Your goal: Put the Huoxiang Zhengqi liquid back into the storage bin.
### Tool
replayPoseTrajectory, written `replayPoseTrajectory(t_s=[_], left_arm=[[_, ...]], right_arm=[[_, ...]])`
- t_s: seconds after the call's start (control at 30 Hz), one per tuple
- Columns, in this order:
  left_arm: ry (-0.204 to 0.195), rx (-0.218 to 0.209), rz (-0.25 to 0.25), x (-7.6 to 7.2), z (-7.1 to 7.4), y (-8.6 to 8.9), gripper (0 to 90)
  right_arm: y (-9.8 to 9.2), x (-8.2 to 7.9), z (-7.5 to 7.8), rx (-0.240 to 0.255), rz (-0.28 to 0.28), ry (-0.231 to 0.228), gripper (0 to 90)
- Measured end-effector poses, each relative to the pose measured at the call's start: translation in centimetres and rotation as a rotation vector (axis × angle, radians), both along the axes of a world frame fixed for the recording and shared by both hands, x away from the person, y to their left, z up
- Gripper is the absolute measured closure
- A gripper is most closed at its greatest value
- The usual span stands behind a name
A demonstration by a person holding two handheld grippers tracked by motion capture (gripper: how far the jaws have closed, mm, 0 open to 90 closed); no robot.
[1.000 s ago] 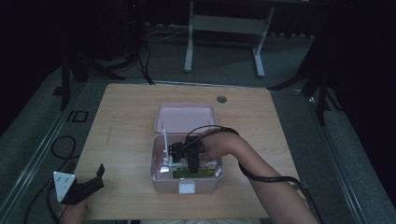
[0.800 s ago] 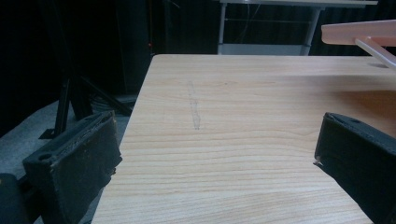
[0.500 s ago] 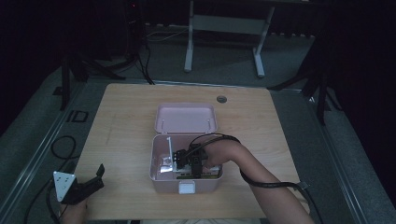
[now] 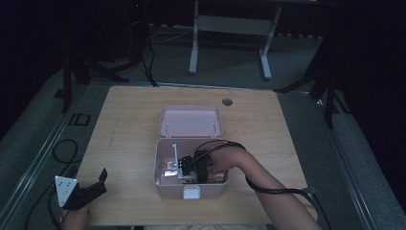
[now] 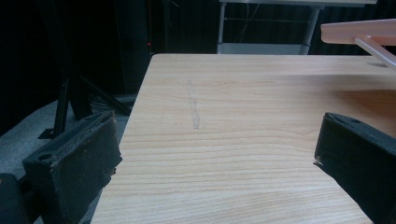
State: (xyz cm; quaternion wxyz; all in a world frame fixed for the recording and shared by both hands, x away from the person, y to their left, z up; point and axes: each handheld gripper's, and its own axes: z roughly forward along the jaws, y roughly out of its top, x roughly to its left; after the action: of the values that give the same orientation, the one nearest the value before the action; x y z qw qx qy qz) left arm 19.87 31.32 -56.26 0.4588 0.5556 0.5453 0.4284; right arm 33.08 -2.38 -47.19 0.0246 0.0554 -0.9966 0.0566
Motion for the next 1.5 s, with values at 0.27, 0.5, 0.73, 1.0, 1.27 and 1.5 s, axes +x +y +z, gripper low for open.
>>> replayPoseTrajectory(t_s=[0.27,0.5,0.73,1.0,1.27,1.5], left_arm=[[0.001,0.002,0.001,0.0,0.0,0.0,0.2],[0.000,0.002,0.001,0.0,0.0,0.0,0.2],[-0.001,0.000,0.000,0.0,0.0,0.0,0.2],[0.001,0.001,0.000,0.0,0.0,0.0,0.2],[0.000,0.002,-0.001,0.0,0.0,0.0,0.2],[-0.002,-0.001,-0.001,0.0,0.0,-0.1,0.2]], right_arm=[[-0.2,0.0,1.0,0.008,0.000,0.008,54.3],[-0.7,-0.2,3.2,0.045,0.003,0.016,47.1],[-1.9,0.2,6.0,0.122,-0.022,-0.024,40.1],[-4.3,1.1,9.1,0.233,-0.077,-0.065,31.2],[-7.1,2.1,11.5,0.342,-0.115,-0.058,13.8],[-10.1,3.4,11.2,0.390,-0.149,-0.121,12.4]])
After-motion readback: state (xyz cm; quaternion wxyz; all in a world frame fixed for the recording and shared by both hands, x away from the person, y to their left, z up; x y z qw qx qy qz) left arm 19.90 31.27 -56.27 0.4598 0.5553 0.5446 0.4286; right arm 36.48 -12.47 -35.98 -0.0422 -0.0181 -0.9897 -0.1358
